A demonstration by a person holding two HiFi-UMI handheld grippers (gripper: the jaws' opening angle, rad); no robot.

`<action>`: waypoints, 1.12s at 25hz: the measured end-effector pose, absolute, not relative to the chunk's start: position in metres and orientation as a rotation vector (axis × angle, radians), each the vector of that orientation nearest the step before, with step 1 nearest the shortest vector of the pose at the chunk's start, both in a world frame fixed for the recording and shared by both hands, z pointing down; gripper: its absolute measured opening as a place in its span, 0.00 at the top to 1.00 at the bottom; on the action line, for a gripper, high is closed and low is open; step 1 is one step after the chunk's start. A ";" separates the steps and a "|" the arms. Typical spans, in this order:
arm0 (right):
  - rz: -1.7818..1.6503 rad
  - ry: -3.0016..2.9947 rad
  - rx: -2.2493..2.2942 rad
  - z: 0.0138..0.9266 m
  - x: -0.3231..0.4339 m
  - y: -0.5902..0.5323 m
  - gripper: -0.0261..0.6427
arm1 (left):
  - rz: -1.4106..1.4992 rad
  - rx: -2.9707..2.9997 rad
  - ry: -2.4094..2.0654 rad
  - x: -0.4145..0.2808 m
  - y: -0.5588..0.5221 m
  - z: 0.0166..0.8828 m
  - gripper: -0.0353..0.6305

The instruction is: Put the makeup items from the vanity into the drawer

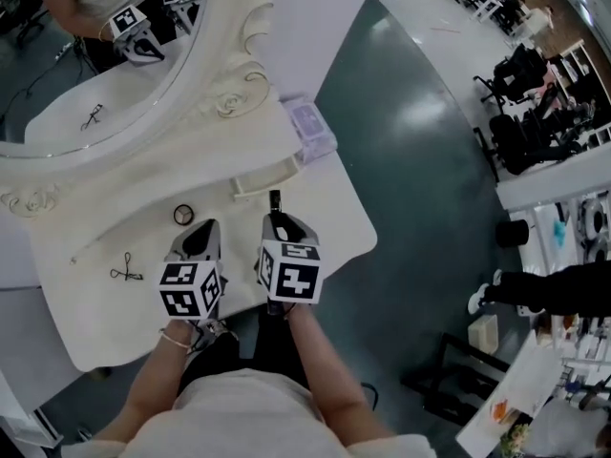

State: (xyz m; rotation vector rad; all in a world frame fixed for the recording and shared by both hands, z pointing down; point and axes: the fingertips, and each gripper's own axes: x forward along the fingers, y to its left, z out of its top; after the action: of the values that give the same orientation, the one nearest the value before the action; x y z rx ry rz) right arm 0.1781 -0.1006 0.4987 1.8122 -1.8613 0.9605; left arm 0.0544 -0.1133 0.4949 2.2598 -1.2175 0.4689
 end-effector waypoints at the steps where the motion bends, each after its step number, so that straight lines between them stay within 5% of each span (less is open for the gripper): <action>1: 0.973 -1.853 1.812 0.501 0.180 -0.104 0.80 | 0.475 2.262 -1.220 0.056 -0.115 0.495 0.94; 28: 1.288 -1.732 1.952 0.531 0.194 -0.170 0.80 | 0.535 2.271 -1.141 0.069 -0.179 0.511 0.94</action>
State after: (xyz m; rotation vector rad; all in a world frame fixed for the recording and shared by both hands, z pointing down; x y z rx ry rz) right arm 0.1942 -0.1701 0.5307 1.9517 -1.7323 1.2884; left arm 0.0695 -0.1793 0.5113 2.2715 -1.1408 0.5351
